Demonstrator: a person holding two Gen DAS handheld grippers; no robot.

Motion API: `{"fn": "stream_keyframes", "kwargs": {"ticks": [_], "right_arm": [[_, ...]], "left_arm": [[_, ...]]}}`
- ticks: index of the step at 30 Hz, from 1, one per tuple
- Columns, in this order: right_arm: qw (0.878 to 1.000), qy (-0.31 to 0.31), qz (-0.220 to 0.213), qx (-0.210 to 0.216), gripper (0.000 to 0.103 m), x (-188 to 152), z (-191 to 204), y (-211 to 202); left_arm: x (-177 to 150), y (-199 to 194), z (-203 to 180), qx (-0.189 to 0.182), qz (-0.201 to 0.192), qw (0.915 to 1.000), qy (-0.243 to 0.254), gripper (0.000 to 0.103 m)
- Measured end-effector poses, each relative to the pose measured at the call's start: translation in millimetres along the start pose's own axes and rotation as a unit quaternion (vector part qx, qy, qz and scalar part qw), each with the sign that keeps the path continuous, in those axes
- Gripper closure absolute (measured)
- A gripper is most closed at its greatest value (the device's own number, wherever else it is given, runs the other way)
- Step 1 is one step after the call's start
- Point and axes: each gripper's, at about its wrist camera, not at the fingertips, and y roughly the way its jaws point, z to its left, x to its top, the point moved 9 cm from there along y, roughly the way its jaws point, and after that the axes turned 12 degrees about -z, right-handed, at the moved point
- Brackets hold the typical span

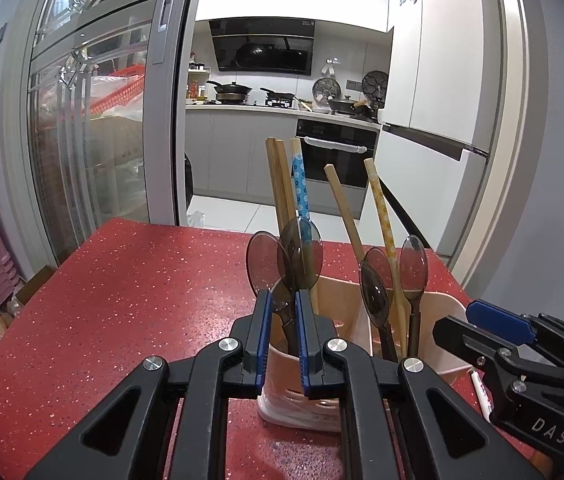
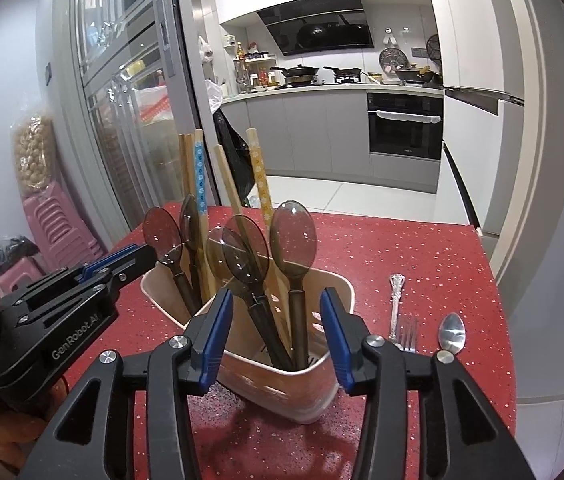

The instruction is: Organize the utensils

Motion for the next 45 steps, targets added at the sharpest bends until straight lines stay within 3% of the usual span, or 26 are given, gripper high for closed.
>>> {"fn": "stream_keyframes", "kwargs": {"ticks": [11, 20, 21, 22, 23, 24, 26, 35, 40, 45], "right_arm": [[0.999, 0.025, 0.022, -0.025, 0.049, 0.2, -14.5, -2.9], [0.997, 0.049, 0.039, -0.035, 0.046, -1.7, -17.0, -7.0], [0.997, 0.049, 0.04, -0.036, 0.045, -1.7, -15.8, -7.4], [0.997, 0.048, 0.042, -0.037, 0.045, -2.4, -15.3, -7.8], [0.997, 0.047, 0.043, -0.037, 0.044, -2.8, -14.3, -8.1], [0.997, 0.048, 0.045, -0.036, 0.043, -3.5, -13.3, -8.6], [0.997, 0.047, 0.047, -0.035, 0.043, -4.3, -10.9, -9.5], [0.997, 0.046, 0.051, -0.039, 0.042, -5.6, -5.0, -15.7], [0.997, 0.044, 0.048, -0.043, 0.027, -5.2, -3.6, -21.6], [0.997, 0.041, 0.052, -0.049, 0.023, -7.4, -2.8, -25.1]], "left_arm": [[0.3, -12.2, 3.8, -0.001, 0.003, 0.9998, 0.022, 0.066], [-6.9, -16.2, 22.0, 0.013, 0.021, 0.9997, 0.003, 0.066], [-8.2, -16.1, 24.1, 0.015, 0.024, 0.9996, 0.001, 0.06], [-9.7, -16.8, 26.7, 0.018, 0.026, 0.9995, -0.001, 0.048], [-10.0, -17.6, 29.3, 0.024, 0.027, 0.9994, -0.002, 0.011], [-9.2, -20.1, 32.8, 0.034, 0.021, 0.9992, -0.004, 0.0], [-5.1, -26.9, 35.7, 0.04, 0.0, 0.9992, 0.002, 0.0], [-14.1, -30.3, 45.3, 0.044, 0.024, 0.9987, 0.003, 0.0], [-21.1, -33.3, 48.4, 0.046, 0.039, 0.9982, 0.0, 0.0], [-28.1, -36.1, 50.1, 0.052, 0.058, 0.997, -0.003, 0.0]]}}
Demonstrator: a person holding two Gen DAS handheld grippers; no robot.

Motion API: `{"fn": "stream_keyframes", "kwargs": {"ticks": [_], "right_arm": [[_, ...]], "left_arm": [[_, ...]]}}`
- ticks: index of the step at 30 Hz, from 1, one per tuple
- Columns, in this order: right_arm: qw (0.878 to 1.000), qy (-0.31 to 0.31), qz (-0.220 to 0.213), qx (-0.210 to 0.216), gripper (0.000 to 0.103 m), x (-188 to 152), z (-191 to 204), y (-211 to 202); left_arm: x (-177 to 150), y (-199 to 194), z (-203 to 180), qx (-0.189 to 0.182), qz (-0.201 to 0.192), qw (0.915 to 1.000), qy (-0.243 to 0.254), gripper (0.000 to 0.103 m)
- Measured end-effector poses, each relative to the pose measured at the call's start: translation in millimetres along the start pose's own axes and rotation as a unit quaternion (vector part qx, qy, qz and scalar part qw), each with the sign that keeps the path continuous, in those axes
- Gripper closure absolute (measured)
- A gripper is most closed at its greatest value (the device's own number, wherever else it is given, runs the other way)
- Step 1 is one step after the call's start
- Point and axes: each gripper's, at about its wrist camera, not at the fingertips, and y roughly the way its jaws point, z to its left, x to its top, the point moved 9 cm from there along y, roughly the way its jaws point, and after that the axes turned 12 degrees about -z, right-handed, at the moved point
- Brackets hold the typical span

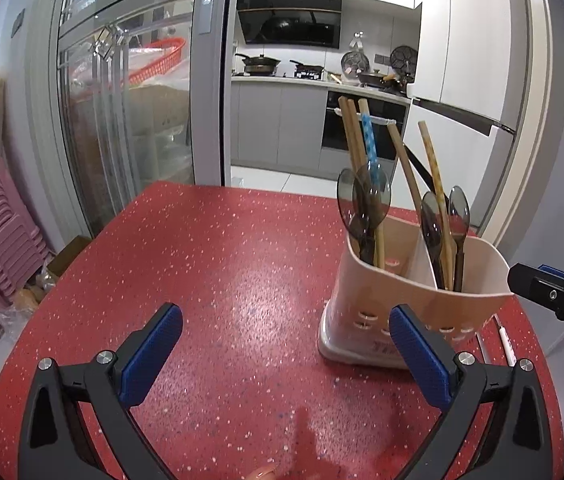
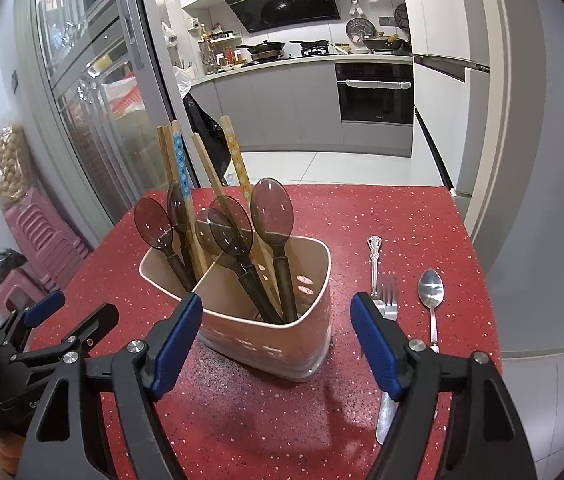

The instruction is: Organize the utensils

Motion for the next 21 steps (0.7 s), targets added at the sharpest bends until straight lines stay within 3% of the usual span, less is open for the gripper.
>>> {"fn": "stream_keyframes", "kwargs": {"ticks": [5, 8, 21], "right_arm": [[1.0, 0.005, 0.012, -0.009, 0.021, -9.4, -4.3, -4.7], [1.0, 0.007, 0.016, -0.012, 0.013, -13.9, -6.3, -7.1], [1.0, 0.011, 0.018, -0.017, 0.012, -30.9, -0.3, -25.4]], "left_arm": [[-8.5, -4.6, 3.5, 0.001, 0.014, 0.9999, -0.004, 0.0], [-15.4, -8.4, 5.8, 0.002, 0.022, 0.9998, -0.004, 0.0], [-45.2, -31.7, 9.0, 0.003, 0.035, 0.9992, -0.016, 0.0]]}}
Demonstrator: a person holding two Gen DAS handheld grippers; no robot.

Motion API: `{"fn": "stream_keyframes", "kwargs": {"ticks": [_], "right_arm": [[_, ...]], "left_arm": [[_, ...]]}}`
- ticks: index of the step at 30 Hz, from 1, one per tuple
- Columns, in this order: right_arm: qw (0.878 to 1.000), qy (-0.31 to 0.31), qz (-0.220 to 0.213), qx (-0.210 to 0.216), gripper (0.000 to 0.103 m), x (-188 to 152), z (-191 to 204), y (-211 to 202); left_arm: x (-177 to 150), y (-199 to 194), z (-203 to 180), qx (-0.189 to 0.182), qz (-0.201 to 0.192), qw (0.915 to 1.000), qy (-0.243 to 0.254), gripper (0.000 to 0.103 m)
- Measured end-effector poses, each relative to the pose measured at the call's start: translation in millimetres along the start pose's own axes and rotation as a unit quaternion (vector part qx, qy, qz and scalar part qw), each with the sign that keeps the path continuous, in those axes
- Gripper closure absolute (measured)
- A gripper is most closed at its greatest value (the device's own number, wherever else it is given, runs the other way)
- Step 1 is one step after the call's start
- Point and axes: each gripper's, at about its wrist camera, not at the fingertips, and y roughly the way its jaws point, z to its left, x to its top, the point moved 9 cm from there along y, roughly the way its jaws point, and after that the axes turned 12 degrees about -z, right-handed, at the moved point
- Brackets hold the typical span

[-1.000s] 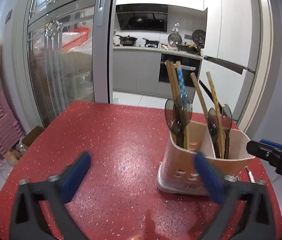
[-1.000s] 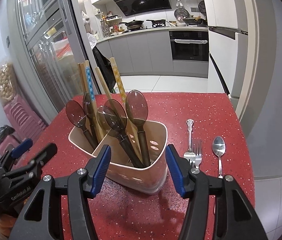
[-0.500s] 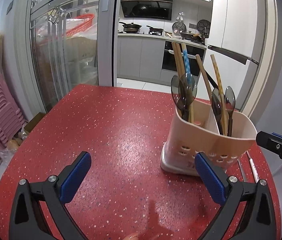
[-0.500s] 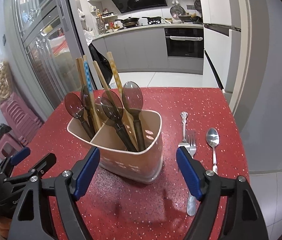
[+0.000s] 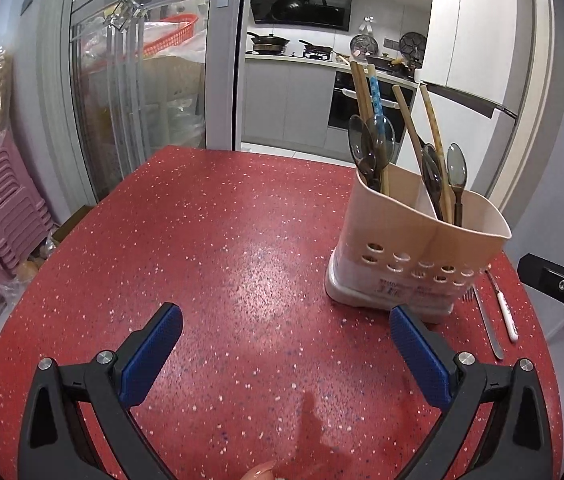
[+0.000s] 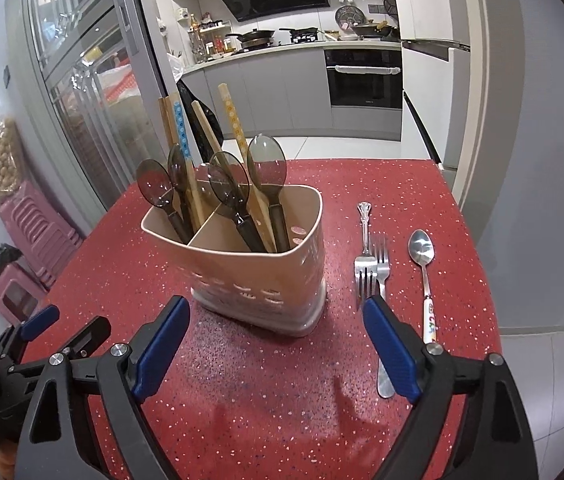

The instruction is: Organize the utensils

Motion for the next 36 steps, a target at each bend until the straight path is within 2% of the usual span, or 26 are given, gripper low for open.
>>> {"fn": "stream_keyframes", "kwargs": {"ticks": [8, 16, 19, 24, 36], "right_arm": [[1.0, -0.007, -0.003, -0.004, 0.012, -18.8, 2.8, -12.1], [1.0, -0.004, 0.01, -0.026, 0.012, -41.0, -0.6, -21.4], [0.999, -0.008, 0.001, -0.044, 0.012, -40.9, -4.3, -28.5], [0.995, -0.01, -0.065, -0.082, 0.012, -23.1, -12.3, -51.9], [0.991, -0.024, -0.094, -0.094, 0.012, 2.3, -8.7, -51.2]], "left_arm": [[-23.1, -13.3, 5.3, 0.014, 0.006, 0.9997, 0.019, 0.0], [-29.3, -25.1, 0.5, 0.001, -0.001, 0.9999, 0.013, 0.0], [-21.5, -33.7, -5.8, -0.003, -0.024, 0.9995, 0.022, 0.0], [1.4, -50.8, -16.9, -0.007, -0.083, 0.9958, 0.04, 0.0], [36.7, -42.0, -21.7, -0.024, -0.104, 0.9932, 0.046, 0.0]]}}
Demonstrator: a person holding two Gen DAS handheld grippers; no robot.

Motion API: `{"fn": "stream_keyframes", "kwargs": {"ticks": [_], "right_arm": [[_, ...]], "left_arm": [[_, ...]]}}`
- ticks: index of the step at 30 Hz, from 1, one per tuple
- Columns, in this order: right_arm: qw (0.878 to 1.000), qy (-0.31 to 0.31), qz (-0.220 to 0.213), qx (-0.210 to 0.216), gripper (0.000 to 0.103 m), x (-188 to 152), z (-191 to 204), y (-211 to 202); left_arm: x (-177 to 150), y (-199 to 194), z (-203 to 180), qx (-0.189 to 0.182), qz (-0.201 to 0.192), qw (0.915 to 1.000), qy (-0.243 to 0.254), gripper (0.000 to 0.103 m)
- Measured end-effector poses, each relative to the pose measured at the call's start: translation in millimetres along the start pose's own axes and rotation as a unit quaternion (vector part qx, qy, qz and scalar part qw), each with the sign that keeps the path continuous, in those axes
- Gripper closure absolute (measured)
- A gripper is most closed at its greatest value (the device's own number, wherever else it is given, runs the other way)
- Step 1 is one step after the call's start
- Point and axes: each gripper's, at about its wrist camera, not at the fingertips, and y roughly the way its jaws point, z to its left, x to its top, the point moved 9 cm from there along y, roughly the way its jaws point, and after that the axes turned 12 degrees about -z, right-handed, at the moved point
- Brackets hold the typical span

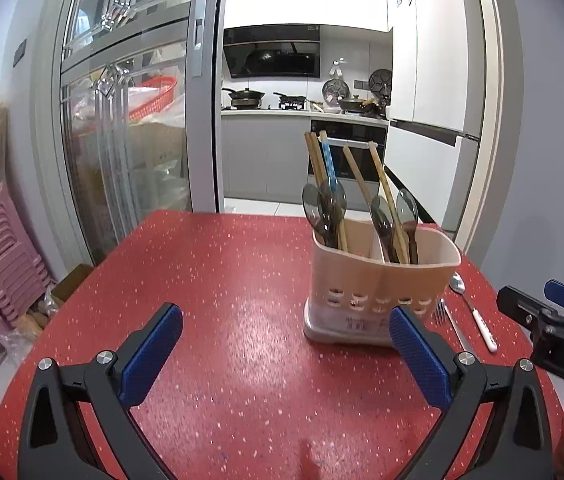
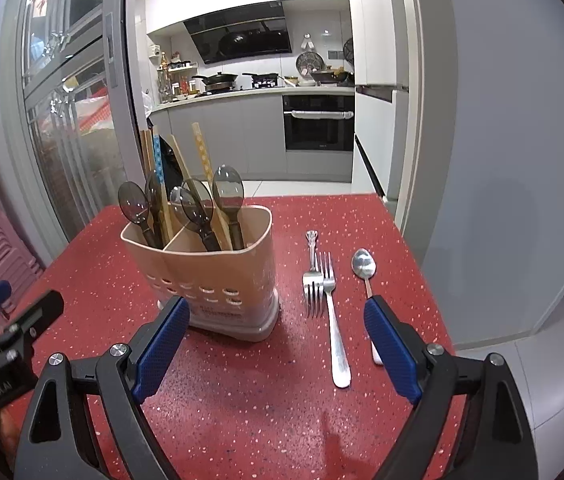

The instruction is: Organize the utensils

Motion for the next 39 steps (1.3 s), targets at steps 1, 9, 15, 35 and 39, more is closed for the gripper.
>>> {"fn": "stream_keyframes", "kwargs": {"ticks": [1, 9, 15, 35, 39], "right_arm": [[1.0, -0.004, -0.004, -0.002, 0.012, 1.6, 0.8, 0.2], [0.999, -0.017, -0.046, -0.016, 0.012, 3.6, 3.1, -10.2], [0.999, -0.016, -0.044, -0.023, 0.012, -10.0, -0.8, -11.9], [0.998, -0.012, -0.051, -0.022, 0.012, -11.6, -4.5, -14.8], [0.998, -0.013, -0.05, -0.021, 0.012, -11.6, -4.6, -14.7]], "left_arm": [[1.8, 1.4, -0.5, -0.001, -0.001, 1.0, 0.0, 0.0], [0.6, 4.1, -2.2, -0.005, -0.014, 0.9999, 0.004, 0.0], [-13.6, 4.2, 2.3, 0.001, -0.004, 0.9999, -0.011, 0.0], [-19.8, -5.7, -0.6, -0.003, -0.004, 0.9999, 0.012, 0.0], [-20.4, -4.9, 0.9, -0.002, -0.001, 1.0, 0.006, 0.0]]}}
